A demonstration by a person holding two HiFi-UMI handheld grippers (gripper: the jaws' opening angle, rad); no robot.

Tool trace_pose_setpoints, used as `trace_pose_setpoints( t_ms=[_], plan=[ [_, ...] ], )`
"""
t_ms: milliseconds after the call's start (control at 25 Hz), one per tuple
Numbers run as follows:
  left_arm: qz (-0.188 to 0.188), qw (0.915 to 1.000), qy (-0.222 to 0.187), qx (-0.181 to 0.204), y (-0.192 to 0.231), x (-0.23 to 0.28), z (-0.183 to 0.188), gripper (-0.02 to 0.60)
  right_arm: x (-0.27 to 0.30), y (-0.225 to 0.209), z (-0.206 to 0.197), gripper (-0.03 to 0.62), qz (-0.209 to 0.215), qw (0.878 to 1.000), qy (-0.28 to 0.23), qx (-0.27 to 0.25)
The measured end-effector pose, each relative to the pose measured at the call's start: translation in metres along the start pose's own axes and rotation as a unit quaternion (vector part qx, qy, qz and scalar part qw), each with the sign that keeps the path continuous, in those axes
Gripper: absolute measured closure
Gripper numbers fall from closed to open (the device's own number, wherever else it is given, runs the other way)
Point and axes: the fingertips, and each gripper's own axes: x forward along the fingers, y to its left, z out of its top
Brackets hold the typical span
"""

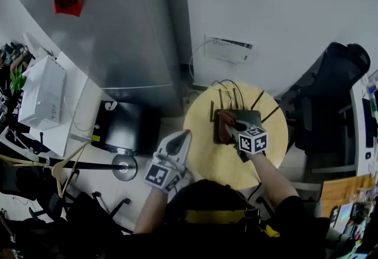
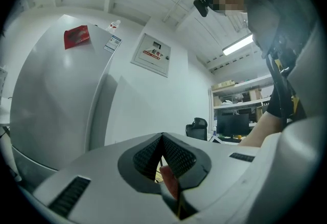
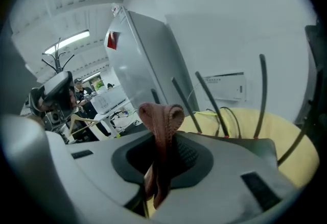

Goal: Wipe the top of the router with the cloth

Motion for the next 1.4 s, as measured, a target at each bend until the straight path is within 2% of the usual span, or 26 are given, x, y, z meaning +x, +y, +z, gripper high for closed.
trace_pose_setpoints(
  t_ms=[160, 240, 400, 520, 640, 760, 920, 1040, 1200, 1400],
  plan=[
    [0.029, 0.9994, 0.008, -0.019, 0.007, -0.01, -0.005, 0.588, 0.026, 0.036, -0.017, 0.531, 0.086, 0.994, 0.041, 0.055],
    [0.035, 0.999, 0.014, -0.022, 0.008, -0.014, -0.008, 0.588, 0.036, 0.038, -0.031, 0.531, 0.088, 0.99, 0.077, 0.077],
    [0.057, 0.9977, 0.028, -0.024, 0.016, -0.022, -0.012, 0.588, 0.053, 0.011, -0.07, 0.531, 0.004, 0.985, 0.164, 0.053],
    [0.071, 0.9965, 0.03, -0.03, 0.023, -0.031, -0.012, 0.588, 0.062, -0.004, -0.086, 0.531, -0.048, 0.98, 0.192, 0.01],
    [0.076, 0.9963, 0.03, -0.027, 0.027, -0.036, -0.012, 0.588, 0.067, -0.009, -0.089, 0.531, -0.091, 0.971, 0.209, -0.072],
    [0.076, 0.9964, 0.027, -0.027, 0.027, -0.035, -0.011, 0.588, 0.069, -0.005, -0.08, 0.531, -0.107, 0.959, 0.207, -0.158],
    [0.063, 0.9974, 0.026, -0.026, 0.024, -0.03, -0.011, 0.588, 0.066, -0.01, -0.083, 0.53, -0.113, 0.956, 0.213, -0.164],
    [0.052, 0.998, 0.022, -0.029, 0.021, -0.023, -0.009, 0.588, 0.056, -0.025, -0.082, 0.531, -0.133, 0.952, 0.219, -0.168],
    [0.045, 0.9982, 0.027, -0.028, 0.019, -0.018, -0.011, 0.588, 0.044, -0.04, -0.088, 0.53, -0.139, 0.954, 0.219, -0.151],
    [0.041, 0.9984, 0.016, -0.037, 0.017, -0.012, -0.01, 0.588, 0.019, -0.066, -0.091, 0.53, -0.175, 0.944, 0.223, -0.169]
  ],
)
